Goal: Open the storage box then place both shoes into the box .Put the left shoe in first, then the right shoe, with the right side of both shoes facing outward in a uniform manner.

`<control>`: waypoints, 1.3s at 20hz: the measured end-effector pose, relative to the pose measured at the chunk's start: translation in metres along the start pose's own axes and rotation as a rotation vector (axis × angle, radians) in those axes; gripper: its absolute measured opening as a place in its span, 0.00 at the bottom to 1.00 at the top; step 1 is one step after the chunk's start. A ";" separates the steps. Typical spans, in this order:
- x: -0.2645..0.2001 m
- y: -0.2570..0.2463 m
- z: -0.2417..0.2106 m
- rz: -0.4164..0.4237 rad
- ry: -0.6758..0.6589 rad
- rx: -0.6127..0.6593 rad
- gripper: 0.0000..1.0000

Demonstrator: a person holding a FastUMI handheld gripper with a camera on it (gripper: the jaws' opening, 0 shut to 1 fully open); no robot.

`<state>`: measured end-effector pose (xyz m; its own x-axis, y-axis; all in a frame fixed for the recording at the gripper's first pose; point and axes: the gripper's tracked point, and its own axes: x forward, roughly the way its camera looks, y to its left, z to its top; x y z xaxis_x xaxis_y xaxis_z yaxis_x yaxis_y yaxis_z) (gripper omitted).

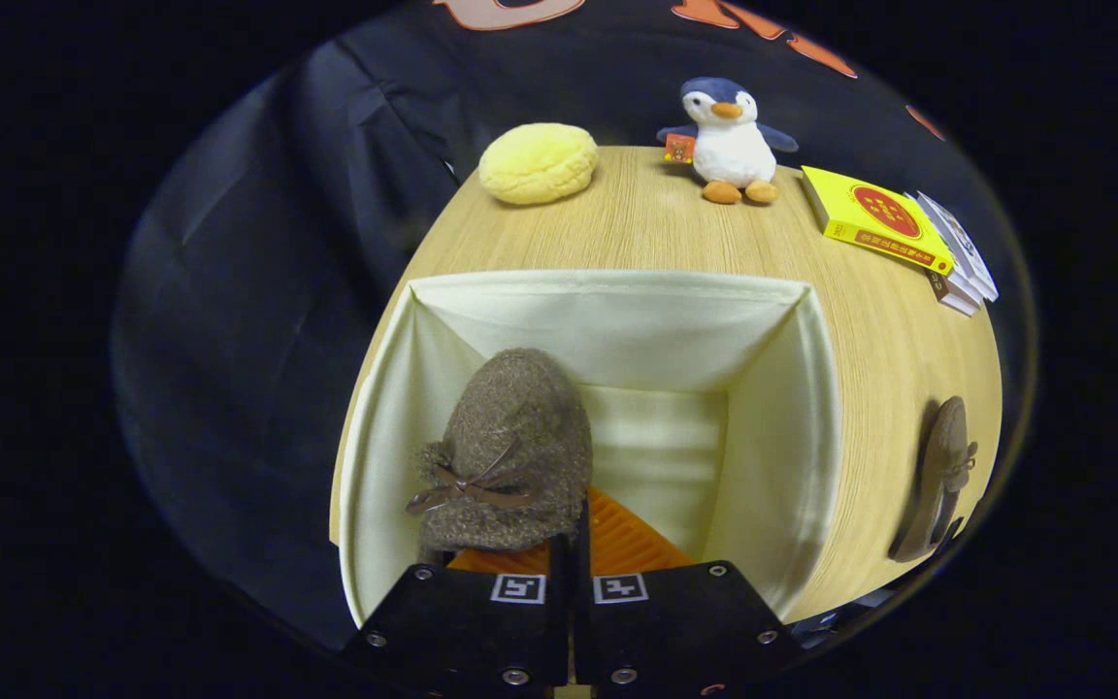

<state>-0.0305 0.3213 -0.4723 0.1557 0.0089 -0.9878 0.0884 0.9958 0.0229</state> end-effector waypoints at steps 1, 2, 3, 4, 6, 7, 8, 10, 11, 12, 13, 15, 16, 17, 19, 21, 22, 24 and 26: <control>0.008 0.004 -0.007 0.003 0.042 0.008 0.05; 0.014 0.008 -0.012 0.010 0.069 0.018 0.05; 0.018 0.010 -0.015 0.011 0.087 0.019 0.07; 0.022 0.010 -0.018 0.011 0.101 0.014 0.08; 0.025 0.017 -0.032 0.034 0.149 0.004 0.13; 0.025 0.019 -0.037 0.040 0.166 -0.010 0.19; 0.021 0.020 -0.039 0.056 0.170 -0.020 0.24; 0.014 0.018 -0.040 0.080 0.169 -0.029 0.34; 0.008 0.019 -0.039 0.106 0.168 -0.017 0.44; 0.000 0.023 -0.038 0.146 0.167 0.003 0.47; -0.009 0.026 -0.037 0.184 0.165 0.019 0.53; -0.029 0.026 -0.033 0.246 0.150 0.040 0.59; -0.038 0.023 -0.030 0.263 0.139 0.042 0.63; -0.047 0.018 -0.027 0.278 0.124 0.045 0.67; -0.067 0.007 -0.021 0.306 0.085 0.051 0.71; -0.086 -0.013 -0.015 0.323 0.033 0.043 0.77; -0.093 -0.029 -0.011 0.318 -0.001 0.036 0.81; -0.113 -0.050 -0.010 0.355 -0.056 0.050 0.87; -0.131 -0.087 -0.004 0.331 -0.131 0.053 0.89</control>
<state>-0.0629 0.2341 -0.3457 0.3090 0.3154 -0.8972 0.0619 0.9347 0.3499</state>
